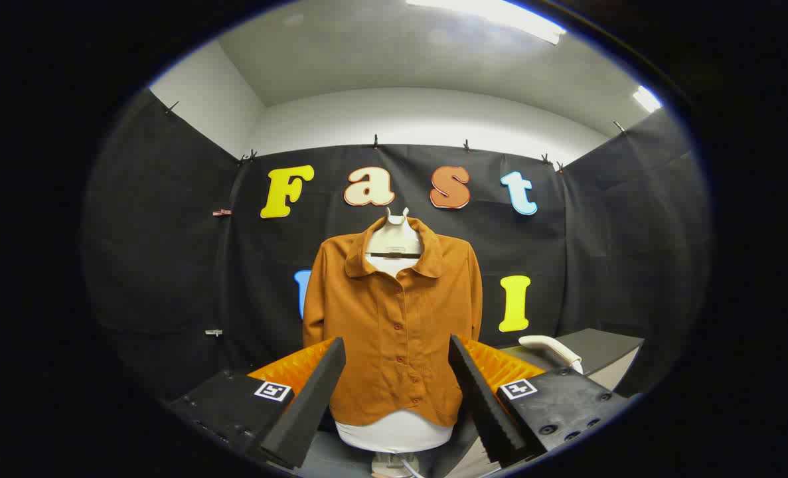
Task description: Iron the clothes twice with a garment steamer, once on the left side and once on the right side.
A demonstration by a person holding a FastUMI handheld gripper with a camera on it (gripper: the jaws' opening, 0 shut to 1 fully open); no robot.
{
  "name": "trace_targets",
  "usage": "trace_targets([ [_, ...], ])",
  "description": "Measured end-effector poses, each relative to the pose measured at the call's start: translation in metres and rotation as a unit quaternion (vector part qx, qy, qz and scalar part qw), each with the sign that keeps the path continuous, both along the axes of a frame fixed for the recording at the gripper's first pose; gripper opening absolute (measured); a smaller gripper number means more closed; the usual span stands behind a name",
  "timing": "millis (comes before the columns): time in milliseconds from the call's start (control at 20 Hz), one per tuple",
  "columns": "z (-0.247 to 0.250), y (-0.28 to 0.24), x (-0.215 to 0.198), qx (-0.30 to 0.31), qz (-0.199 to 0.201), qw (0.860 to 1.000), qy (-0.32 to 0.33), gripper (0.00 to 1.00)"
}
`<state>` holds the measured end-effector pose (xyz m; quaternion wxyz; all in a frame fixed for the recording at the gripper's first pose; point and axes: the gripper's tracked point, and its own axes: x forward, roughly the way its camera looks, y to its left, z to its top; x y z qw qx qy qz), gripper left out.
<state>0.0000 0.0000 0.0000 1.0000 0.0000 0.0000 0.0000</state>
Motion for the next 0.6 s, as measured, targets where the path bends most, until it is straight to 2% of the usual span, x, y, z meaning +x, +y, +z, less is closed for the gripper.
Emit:
trace_targets([
  [600,0.0052,0.0006,0.0006,-0.002,-0.001,1.0,-0.009,0.98],
])
